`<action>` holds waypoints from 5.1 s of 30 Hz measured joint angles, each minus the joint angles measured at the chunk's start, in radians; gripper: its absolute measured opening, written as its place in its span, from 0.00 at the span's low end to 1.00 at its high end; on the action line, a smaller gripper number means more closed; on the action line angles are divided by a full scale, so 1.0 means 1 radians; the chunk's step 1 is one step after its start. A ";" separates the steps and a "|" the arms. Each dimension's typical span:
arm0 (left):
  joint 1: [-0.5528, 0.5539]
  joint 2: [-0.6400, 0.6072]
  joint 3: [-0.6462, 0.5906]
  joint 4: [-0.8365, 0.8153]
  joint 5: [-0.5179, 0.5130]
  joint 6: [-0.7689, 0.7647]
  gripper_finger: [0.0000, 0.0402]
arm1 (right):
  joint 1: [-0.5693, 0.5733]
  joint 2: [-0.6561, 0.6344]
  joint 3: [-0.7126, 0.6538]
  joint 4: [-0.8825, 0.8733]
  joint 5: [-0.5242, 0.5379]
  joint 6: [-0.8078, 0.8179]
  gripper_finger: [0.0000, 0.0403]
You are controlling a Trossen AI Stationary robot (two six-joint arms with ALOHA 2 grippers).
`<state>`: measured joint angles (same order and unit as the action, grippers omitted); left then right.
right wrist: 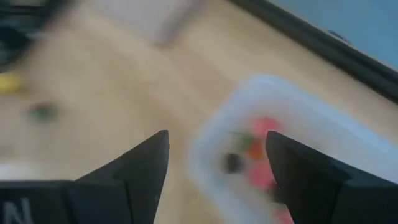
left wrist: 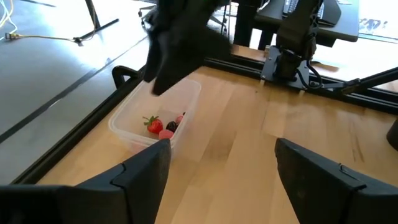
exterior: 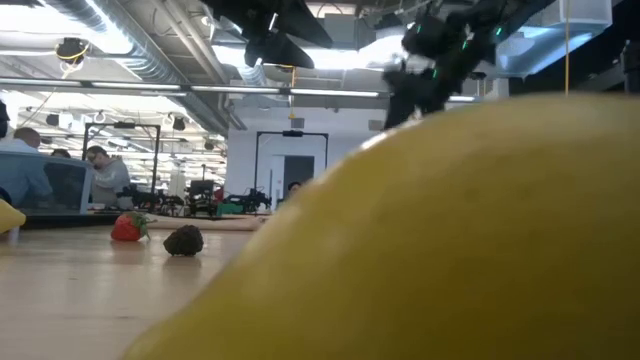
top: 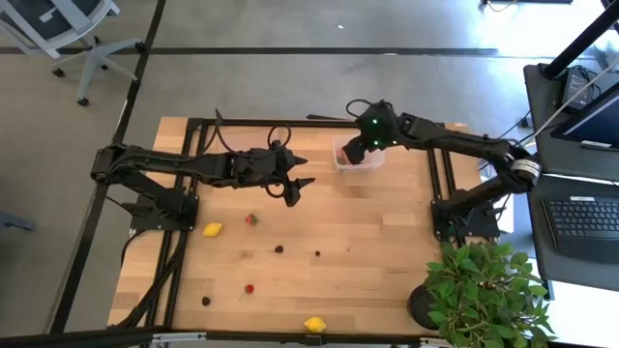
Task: Pick and placing Produce into tupperware
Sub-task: Put the blueberry into the transparent bin
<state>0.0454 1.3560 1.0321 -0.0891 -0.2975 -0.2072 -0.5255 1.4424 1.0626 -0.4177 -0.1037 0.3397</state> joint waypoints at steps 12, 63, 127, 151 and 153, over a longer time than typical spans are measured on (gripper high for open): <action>-0.001 0.000 -0.001 0.058 0.026 0.000 0.69 | 0.353 -0.151 0.000 0.037 0.003 -0.090 0.66; -0.257 -0.217 -0.001 -0.234 0.027 0.113 0.69 | 0.985 0.598 -0.286 1.126 0.593 0.186 0.66; -0.256 -0.217 -0.001 -0.236 0.026 0.086 0.70 | 0.893 0.334 -0.203 0.779 0.719 0.256 0.13; -0.255 -0.217 -0.001 -0.240 0.024 0.083 0.70 | 0.178 -0.030 -0.200 0.122 0.336 0.415 0.13; -0.255 -0.217 -0.001 -0.241 0.023 0.083 0.70 | 0.148 -0.027 -0.200 0.091 0.318 0.411 0.13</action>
<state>-0.2096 1.1389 1.0313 -0.3298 -0.2744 -0.1242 -0.3777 1.4158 0.8631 -0.3267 0.2143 0.7509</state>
